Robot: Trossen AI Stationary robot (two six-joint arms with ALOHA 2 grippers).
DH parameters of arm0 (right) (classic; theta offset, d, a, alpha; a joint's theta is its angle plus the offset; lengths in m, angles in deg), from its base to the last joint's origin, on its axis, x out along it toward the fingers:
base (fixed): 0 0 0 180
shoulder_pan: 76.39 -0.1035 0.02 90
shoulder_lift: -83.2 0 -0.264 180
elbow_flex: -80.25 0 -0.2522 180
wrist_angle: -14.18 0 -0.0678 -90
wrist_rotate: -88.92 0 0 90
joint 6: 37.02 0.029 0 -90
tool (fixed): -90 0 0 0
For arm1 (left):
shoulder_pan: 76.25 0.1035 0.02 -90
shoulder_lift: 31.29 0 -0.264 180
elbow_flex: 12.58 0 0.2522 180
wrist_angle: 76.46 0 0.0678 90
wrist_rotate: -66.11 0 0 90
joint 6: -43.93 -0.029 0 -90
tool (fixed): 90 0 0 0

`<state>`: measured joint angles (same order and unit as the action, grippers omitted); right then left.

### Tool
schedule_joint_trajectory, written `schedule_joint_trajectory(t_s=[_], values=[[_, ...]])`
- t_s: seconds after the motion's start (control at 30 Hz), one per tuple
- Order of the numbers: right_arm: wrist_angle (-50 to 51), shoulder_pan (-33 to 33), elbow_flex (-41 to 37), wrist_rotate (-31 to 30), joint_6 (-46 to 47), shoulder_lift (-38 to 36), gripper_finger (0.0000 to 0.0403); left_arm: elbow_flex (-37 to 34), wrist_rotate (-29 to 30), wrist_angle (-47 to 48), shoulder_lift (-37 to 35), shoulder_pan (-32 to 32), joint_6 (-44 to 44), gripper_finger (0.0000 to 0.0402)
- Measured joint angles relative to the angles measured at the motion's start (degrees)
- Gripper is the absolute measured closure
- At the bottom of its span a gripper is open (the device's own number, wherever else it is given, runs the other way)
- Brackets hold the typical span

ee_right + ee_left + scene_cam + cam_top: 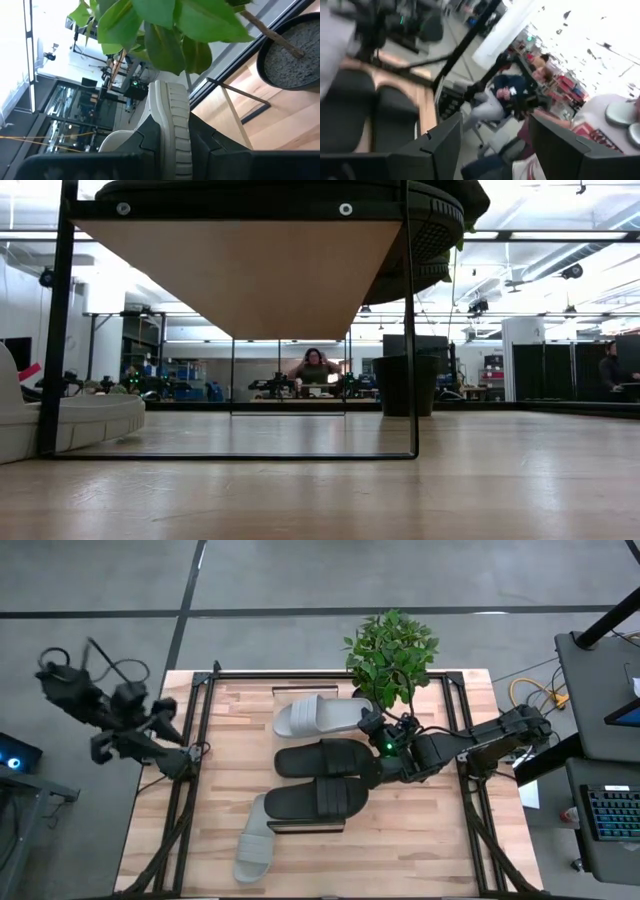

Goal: Pick and place slides into the shelf
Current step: Put the left gray slipper on the shelf

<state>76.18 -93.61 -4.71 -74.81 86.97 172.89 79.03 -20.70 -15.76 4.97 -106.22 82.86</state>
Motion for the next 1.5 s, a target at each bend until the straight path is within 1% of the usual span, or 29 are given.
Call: schedule_joint_trajectory(t_s=[0.07,0.17,0.23,0.37,0.57,0.73,0.77,0.9,1.07,1.13,1.27,1.43,1.5], values=[[-1.3,0.0,0.0,0.0,-1.6,0.0,0.0356,-2.6,0.9,0.6,-0.5,-0.1,0.9,0.0190],[-3.1,0.0,0.0,0.0,-4.2,0.0,0.0356,-6.2,7.2,-0.1,-2.0,0.0,1.4,0.0190],[-4.4,0.0,0.0,0.0,-5.6,0.0,0.0356,-8.8,11.2,-1.1,-3.1,0.0,3.5,0.0190],[-6.4,0.0,0.0,0.0,-8.4,0.0,0.0356,-14.5,12.3,-7.0,-6.6,0.0,6.4,0.0190],[-8.1,0.0,0.0,0.1,-11.1,0.0,0.0356,-26.1,13.3,-20.3,-12.8,0.0,14.3,0.0190],[-8.4,0.0,0.0,0.0,-11.6,0.0,0.0356,-33.6,19.0,-20.9,-17.6,0.0,25.3,0.0190],[-8.4,0.0,0.0,0.0,-11.6,0.0,0.0356,-34.7,20.0,-20.9,-18.5,0.0,26.5,0.0190],[-8.5,0.0,0.0,0.0,-12.2,0.0,0.0356,-38.0,21.3,-25.7,-21.4,0.0,26.3,0.0190],[-8.6,0.0,0.0,0.0,-12.8,0.0,0.0356,-42.1,22.3,-33.4,-22.4,0.0,26.4,0.0190],[-8.8,0.0,0.0,0.0,-13.1,0.0,0.0356,-43.6,21.9,-33.5,-21.9,0.0,28.1,0.0190],[-9.9,0.0,0.0,0.0,-13.9,0.0,0.0356,-45.4,21.0,-34.2,-21.0,0.0,28.2,0.0190],[-11.6,0.0,0.0,0.0,-16.6,0.0,0.0356,-45.5,22.9,-34.6,-20.1,1.5,27.7,0.0190],[-11.9,0.0,0.0,0.1,-17.1,0.0,0.0356,-45.5,23.4,-35.3,-19.4,2.9,25.1,0.0190]])
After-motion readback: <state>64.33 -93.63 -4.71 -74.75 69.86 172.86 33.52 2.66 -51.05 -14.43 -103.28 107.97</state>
